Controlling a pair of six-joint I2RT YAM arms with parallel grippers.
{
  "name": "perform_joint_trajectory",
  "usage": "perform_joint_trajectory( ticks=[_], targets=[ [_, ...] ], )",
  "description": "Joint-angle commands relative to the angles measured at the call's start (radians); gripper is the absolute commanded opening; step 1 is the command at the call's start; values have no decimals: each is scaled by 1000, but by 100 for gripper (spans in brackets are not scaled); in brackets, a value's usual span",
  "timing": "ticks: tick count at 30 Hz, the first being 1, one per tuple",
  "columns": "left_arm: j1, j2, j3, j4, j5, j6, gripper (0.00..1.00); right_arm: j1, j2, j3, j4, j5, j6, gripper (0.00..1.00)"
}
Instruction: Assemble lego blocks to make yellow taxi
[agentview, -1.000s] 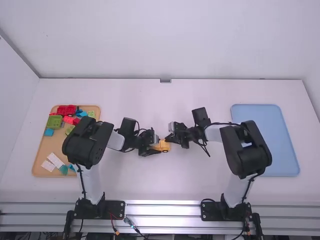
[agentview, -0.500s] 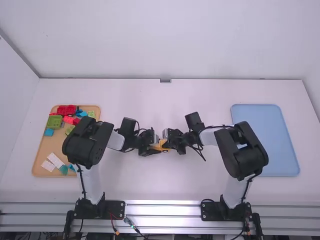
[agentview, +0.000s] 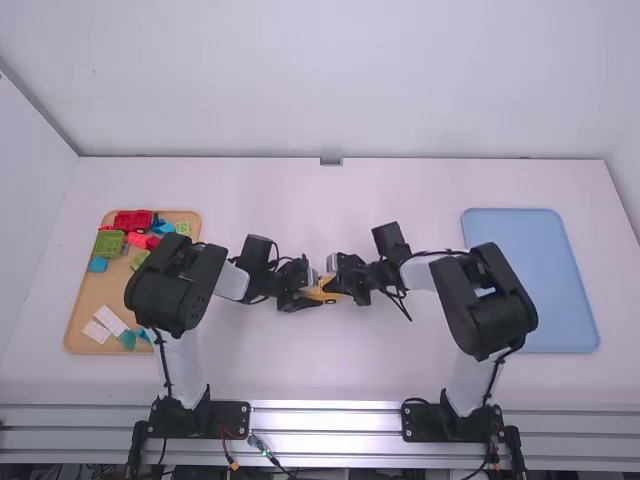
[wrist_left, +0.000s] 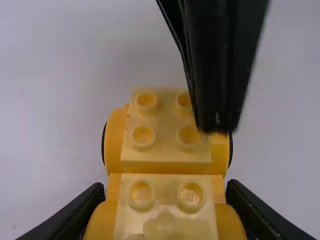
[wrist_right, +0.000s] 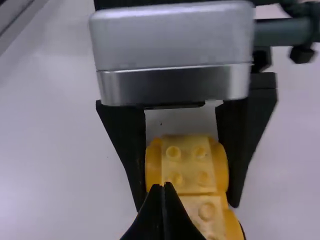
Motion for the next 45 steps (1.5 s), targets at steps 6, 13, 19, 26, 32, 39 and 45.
perform_joint_trajectory(
  ticks=[6,13,19,26,32,39,45],
  targets=[
    [-12,7,4,-7,13,7,52,-3,-26,27,-4,51,43,0],
    [-12,7,5,-7,14,7,52,61,-26,-1,-6,227,70,0],
    [-12,7,5,-6,14,7,52,75,-4,-13,2,293,108,0],
    [-12,7,5,-6,14,7,51,56,110,-13,-6,318,121,0],
    [-7,7,7,-5,14,7,51,27,128,-12,2,202,62,0],
    [-15,7,16,5,14,7,51,-32,-26,57,8,14,63,0],
    [-16,7,53,-45,12,29,51,-82,-204,101,-3,76,182,78]
  ],
)
